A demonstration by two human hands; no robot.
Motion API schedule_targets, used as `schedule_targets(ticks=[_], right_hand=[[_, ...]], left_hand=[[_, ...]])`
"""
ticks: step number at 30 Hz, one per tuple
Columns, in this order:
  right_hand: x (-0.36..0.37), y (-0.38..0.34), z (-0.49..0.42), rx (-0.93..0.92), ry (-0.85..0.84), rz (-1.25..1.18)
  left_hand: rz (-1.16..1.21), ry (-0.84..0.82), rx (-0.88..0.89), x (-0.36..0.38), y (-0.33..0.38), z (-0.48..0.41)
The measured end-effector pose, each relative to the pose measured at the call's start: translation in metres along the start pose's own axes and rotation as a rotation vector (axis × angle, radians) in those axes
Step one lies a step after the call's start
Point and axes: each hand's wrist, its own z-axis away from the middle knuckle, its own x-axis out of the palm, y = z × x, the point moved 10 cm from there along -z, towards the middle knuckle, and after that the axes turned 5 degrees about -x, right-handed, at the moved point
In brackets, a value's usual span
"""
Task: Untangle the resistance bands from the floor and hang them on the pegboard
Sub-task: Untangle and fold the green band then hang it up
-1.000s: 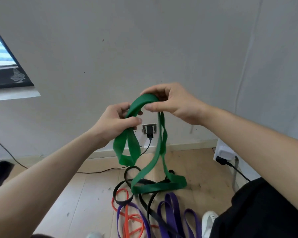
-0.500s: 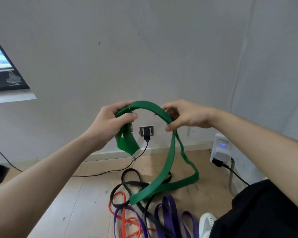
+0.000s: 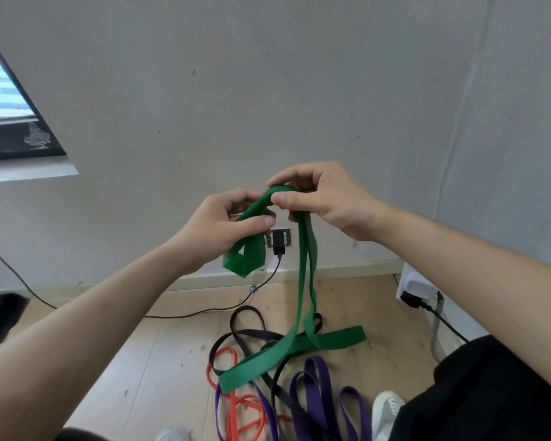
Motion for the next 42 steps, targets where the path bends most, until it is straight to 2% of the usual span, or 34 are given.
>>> schedule_targets(ticks=[4, 7, 12, 15, 18, 25, 29, 31, 35, 39, 42], right_hand=[[-0.017, -0.002, -0.003, 0.000, 0.119, -0.078], [-0.035, 0.000, -0.003, -0.001, 0.207, -0.109], [-0.065, 0.010, 0.000, 0.052, 0.318, -0.083], [-0.081, 0.020, 0.003, 0.103, 0.363, -0.045], [-0.087, 0.032, 0.005, 0.148, 0.333, -0.001], [-0.075, 0.052, 0.007, 0.233, 0.123, 0.131], [-0.075, 0.054, 0.008, 0.247, 0.103, 0.130], [-0.075, 0.054, 0.008, 0.243, 0.102, 0.121], [-0.069, 0.050, 0.006, 0.217, 0.094, 0.094], [-0.053, 0.048, 0.005, 0.192, 0.041, 0.084], [-0.040, 0.044, 0.005, 0.170, -0.028, 0.117]], left_hand=[[-0.179, -0.062, -0.065, -0.005, -0.019, 0.000], [-0.229, -0.127, -0.129, -0.010, -0.039, -0.001], [-0.080, -0.249, -0.141, -0.008, -0.047, 0.003], [0.052, -0.258, -0.132, -0.010, -0.043, 0.003], [0.042, -0.156, -0.107, -0.014, -0.035, 0.001], [-0.125, 0.262, -0.076, -0.041, -0.021, 0.001], [-0.251, 0.435, -0.073, -0.066, -0.026, 0.001], [-0.340, 0.390, -0.092, -0.067, -0.032, -0.001], [-0.393, 0.178, -0.192, -0.047, -0.051, -0.002], [-0.394, 0.136, -0.185, -0.041, -0.051, -0.002], [-0.384, 0.082, -0.117, -0.028, -0.042, -0.003]])
